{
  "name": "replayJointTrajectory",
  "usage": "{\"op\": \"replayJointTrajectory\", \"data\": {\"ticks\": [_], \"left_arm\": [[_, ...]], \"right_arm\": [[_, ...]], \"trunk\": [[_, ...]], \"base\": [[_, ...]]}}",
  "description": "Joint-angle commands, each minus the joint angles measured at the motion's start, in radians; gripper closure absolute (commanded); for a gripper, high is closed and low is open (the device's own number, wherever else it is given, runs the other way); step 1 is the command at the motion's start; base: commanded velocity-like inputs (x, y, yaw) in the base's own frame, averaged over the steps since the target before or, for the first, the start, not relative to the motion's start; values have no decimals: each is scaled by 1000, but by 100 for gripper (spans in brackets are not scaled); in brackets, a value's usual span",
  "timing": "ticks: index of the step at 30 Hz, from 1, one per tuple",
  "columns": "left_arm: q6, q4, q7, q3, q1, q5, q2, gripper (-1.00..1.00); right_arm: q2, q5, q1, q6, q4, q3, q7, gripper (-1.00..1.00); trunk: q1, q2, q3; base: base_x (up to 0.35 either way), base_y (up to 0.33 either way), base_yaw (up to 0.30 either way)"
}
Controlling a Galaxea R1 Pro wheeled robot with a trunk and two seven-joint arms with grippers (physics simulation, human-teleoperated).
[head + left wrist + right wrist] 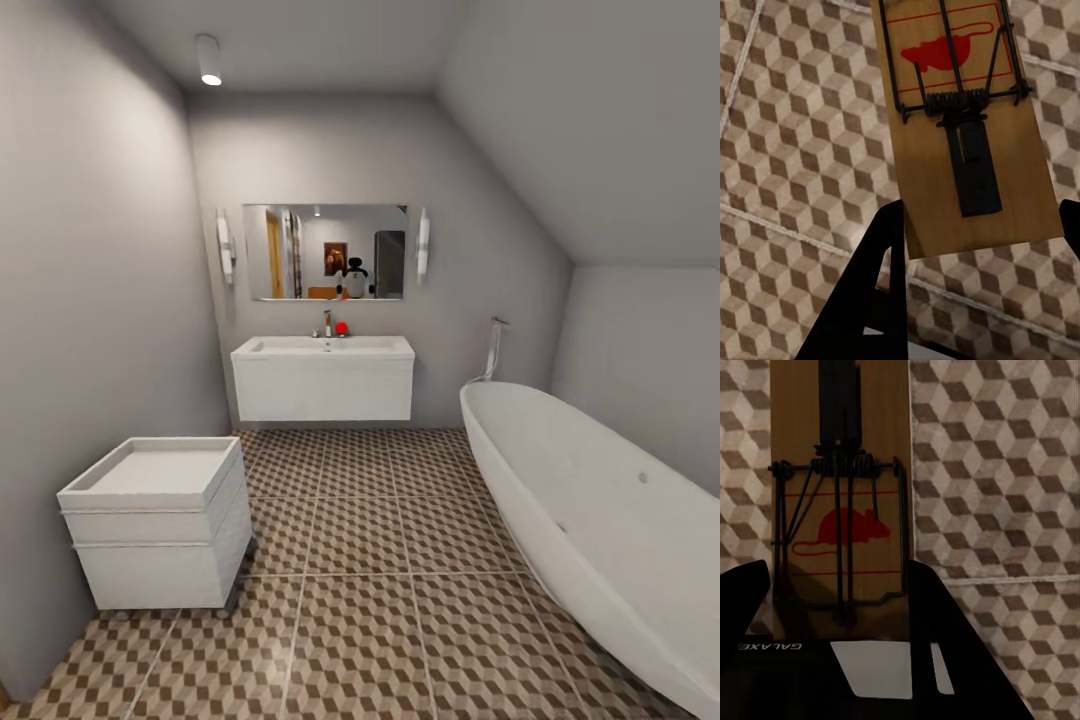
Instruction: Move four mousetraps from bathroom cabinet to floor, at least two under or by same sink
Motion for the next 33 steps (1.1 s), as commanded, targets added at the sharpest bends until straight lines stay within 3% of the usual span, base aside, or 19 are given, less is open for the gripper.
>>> {"op": "replayJointTrajectory", "data": {"ticks": [1,7,15,33], "left_arm": [[0,0,3,4,-1,-1,-2,100],[1,0,3,4,-1,-3,-19,100],[2,0,3,4,-1,-3,-23,100],[14,0,3,3,-1,-5,-20,100]], "right_arm": [[0,-8,-1,0,1,6,-4,100],[1,-2,-1,-7,1,5,-5,100],[0,0,-1,-7,1,5,-4,100],[1,1,-1,-6,1,7,-4,100]], "trunk": [[0,-1,-1],[0,-1,-1],[0,-1,-1],[0,-1,-1]], "base": [[0,0,-2],[0,0,0],[4,0,0],[313,0,0]]}}
